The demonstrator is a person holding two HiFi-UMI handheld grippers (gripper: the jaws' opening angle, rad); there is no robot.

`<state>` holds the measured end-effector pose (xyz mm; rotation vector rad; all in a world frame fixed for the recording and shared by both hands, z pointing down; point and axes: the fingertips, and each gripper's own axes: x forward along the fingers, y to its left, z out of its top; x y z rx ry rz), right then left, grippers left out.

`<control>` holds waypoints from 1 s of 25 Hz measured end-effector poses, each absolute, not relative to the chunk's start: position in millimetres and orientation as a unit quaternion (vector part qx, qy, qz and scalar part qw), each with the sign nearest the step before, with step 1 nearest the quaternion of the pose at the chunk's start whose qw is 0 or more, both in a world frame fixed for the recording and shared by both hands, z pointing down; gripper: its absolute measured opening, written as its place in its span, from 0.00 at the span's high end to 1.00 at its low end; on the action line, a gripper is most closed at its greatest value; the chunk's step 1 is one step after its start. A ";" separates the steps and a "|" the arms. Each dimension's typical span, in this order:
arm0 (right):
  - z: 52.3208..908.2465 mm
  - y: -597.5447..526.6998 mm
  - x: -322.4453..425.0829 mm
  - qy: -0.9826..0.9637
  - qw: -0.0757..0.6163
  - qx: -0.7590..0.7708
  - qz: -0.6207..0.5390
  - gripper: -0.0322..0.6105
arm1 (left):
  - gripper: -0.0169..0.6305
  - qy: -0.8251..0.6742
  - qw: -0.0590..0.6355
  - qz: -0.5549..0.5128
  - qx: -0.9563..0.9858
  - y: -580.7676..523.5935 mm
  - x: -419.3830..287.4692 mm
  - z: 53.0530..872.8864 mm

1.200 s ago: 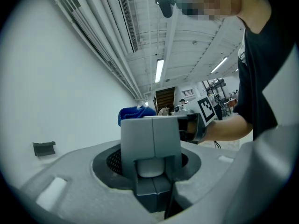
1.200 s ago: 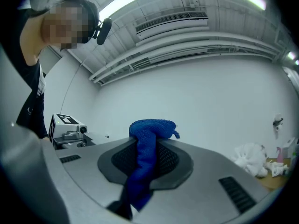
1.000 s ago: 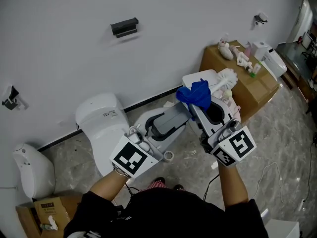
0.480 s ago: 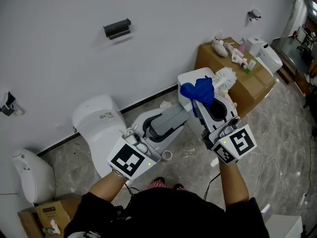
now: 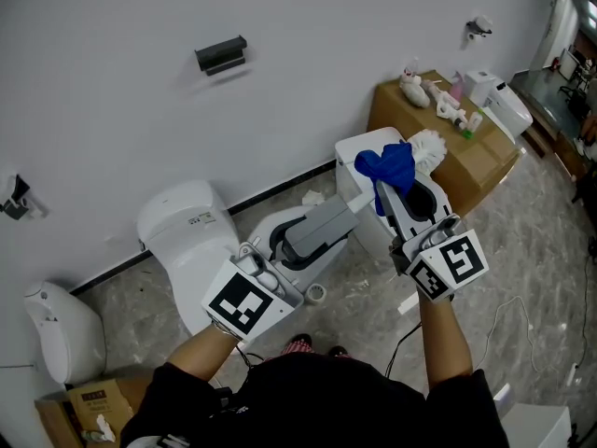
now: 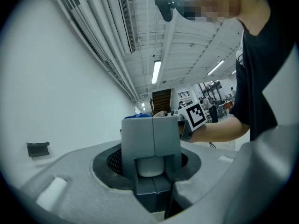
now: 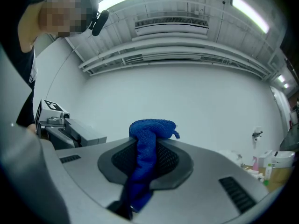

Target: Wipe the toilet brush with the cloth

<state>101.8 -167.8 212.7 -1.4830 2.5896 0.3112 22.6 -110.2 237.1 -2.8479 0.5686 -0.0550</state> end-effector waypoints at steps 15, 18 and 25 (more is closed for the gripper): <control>214.6 -184.8 137.0 0.839 0.065 -0.532 0.099 0.83 | 0.71 0.195 0.120 -0.014 -0.973 -105.9 18.1 232.9; 214.3 -187.2 143.5 0.834 0.063 -0.540 0.101 0.83 | 0.71 0.194 0.122 -0.014 -0.973 -105.2 17.8 231.2; 216.0 -191.8 154.2 0.824 0.057 -0.555 0.094 0.83 | 0.71 0.193 0.124 -0.015 -0.973 -103.3 14.7 229.3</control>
